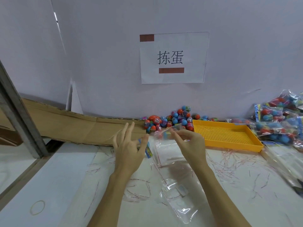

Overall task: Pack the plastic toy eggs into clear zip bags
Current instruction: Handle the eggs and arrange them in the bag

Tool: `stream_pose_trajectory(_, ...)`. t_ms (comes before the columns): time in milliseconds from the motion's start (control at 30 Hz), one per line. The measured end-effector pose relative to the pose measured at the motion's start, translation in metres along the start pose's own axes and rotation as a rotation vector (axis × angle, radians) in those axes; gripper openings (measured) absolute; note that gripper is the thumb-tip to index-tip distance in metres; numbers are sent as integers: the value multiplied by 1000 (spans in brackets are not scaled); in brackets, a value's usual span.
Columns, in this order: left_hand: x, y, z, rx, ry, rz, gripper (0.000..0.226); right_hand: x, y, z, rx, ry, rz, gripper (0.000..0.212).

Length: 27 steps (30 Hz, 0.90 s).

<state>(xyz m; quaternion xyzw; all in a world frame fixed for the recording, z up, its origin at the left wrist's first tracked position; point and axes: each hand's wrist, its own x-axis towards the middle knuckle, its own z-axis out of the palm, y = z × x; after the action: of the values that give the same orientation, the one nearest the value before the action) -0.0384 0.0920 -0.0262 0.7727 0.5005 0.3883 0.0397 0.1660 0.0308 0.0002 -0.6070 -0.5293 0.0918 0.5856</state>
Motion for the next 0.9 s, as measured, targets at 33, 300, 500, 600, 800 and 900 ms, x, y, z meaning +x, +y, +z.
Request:
stream_pose_trajectory(33, 1, 0, 0, 16, 13, 36, 70, 0, 0, -1, 37, 5, 6, 13)
stream_pose_trajectory(300, 2, 12, -7, -712, -155, -238, 11, -1, -15, -3, 687, -254, 384, 26)
stream_pose_trajectory(500, 3, 9, -6, -793, -168, -279, 20, -2, -14, 1, 909, -477, 521, 35)
stream_pose_trajectory(600, 3, 9, -6, -716, -172, -262, 52, -1, -15, 1, 984, -555, 513, 35)
stream_pose_trajectory(800, 1, 10, -8, -751, -175, -195, 62, -3, -19, 0, 1012, -612, 611, 39)
stream_pose_trajectory(900, 0, 12, -5, -657, -194, -210, 70, -4, -18, 1, 965, -565, 613, 31)
